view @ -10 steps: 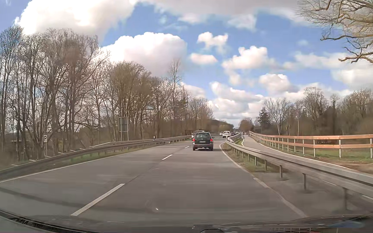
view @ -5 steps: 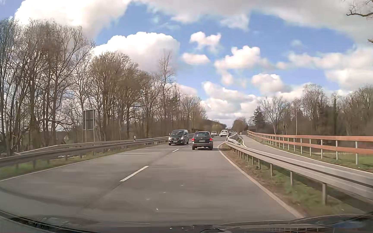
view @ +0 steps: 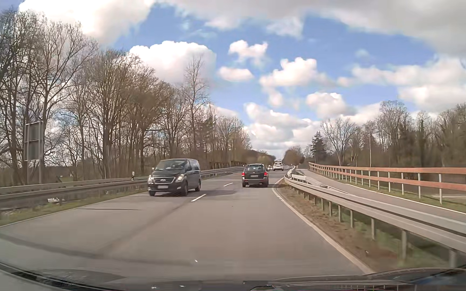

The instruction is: Follow the waypoints while adhering to traffic rules and regulations

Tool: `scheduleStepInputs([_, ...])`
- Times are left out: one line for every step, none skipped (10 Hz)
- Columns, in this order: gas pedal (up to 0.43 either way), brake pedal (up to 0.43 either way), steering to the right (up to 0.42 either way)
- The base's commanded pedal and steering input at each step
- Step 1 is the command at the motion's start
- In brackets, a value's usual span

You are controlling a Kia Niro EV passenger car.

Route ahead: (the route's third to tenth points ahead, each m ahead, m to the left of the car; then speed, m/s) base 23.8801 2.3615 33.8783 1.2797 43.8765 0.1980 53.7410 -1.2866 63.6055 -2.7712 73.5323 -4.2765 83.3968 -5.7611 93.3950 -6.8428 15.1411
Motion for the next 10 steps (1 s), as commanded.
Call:
scheduleStepInputs([0.169,0.0,0.009])
scheduleStepInputs([0.169,0.0,0.009])
scheduleStepInputs([0.169,0.0,0.009])
scheduleStepInputs([0.169,0.0,0.011])
scheduleStepInputs([0.169,0.0,0.013])
scheduleStepInputs([0.169,0.0,0.014])
scheduleStepInputs([0.169,0.0,0.016])
scheduleStepInputs([0.169,0.0,0.018])
scheduleStepInputs([0.169,0.0,0.02])
scheduleStepInputs([0.169,0.0,0.02])
